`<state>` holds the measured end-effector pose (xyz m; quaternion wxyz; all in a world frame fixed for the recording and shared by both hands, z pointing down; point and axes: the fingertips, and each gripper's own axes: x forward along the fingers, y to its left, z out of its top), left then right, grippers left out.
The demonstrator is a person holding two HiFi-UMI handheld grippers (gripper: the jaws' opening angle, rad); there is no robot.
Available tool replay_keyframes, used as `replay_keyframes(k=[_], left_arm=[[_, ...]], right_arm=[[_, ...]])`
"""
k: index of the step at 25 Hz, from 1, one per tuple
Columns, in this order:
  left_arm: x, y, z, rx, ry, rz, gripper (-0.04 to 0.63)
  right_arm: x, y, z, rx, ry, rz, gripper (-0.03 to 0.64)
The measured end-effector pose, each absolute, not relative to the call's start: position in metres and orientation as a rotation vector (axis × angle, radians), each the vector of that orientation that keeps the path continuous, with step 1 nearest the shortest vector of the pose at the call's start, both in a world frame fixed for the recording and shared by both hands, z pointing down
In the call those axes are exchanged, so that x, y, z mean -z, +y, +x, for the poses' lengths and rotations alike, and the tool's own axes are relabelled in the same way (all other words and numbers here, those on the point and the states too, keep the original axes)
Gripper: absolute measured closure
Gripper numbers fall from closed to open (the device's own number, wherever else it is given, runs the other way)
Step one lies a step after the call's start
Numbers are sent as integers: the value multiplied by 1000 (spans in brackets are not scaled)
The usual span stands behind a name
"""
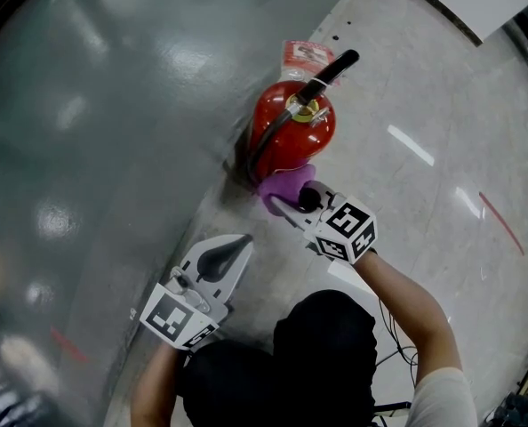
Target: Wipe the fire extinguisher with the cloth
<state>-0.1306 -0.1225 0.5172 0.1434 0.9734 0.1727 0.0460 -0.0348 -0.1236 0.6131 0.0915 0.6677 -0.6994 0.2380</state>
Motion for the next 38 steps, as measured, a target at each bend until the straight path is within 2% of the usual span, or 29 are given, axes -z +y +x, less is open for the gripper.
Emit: replay_keyframes(k=[21, 30, 38], left_arm=[[-517, -134, -111, -187, 339, 2859, 591], [-514, -152, -87, -252, 26, 2893, 591], [-487, -152, -79, -311, -169, 2919, 591]], right_arm=[[-469, -116, -24, -403, -2146, 2240, 555], [-469, -96, -28, -349, -2063, 2322, 554], [-461, -82, -29, -473, -2009, 2364, 555]])
